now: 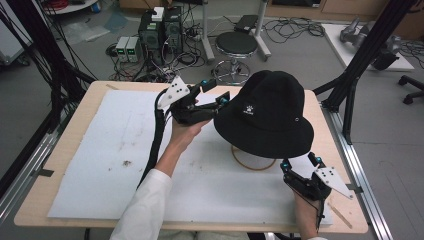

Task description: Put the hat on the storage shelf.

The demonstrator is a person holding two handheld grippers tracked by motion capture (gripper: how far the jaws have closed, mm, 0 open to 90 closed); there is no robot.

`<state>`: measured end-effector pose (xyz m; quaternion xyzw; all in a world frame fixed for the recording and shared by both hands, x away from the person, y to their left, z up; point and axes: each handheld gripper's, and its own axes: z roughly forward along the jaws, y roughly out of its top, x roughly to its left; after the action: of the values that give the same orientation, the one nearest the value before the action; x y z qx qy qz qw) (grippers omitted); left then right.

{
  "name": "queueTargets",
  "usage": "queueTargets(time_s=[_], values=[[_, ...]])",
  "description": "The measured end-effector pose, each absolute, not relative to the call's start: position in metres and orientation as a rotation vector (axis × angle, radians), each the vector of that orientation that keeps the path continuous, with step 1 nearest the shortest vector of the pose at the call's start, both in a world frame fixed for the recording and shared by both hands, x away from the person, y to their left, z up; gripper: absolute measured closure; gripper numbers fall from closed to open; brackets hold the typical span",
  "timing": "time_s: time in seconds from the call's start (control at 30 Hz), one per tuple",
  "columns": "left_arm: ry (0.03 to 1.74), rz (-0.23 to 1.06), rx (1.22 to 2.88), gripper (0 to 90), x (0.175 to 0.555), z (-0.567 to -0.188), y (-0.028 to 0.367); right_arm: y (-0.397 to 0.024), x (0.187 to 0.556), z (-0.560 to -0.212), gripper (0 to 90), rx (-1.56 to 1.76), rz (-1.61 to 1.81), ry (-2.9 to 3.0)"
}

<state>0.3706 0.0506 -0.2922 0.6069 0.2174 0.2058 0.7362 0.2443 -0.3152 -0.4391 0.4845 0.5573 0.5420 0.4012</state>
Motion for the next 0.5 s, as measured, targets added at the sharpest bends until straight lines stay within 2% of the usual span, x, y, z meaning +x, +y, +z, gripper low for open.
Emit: queueTargets(time_s=[0.17, 0.5], values=[[0.505, 0.469, 1.323, 30.9, 0.371, -0.295, 0.056, -0.315, 0.244, -0.439, 10.7, 1.226, 1.374, 1.411], [0.504, 0.536, 1.331, 28.5, 0.362, -0.302, 0.071, -0.315, 0.245, -0.439, 10.7, 1.226, 1.376, 1.414]])
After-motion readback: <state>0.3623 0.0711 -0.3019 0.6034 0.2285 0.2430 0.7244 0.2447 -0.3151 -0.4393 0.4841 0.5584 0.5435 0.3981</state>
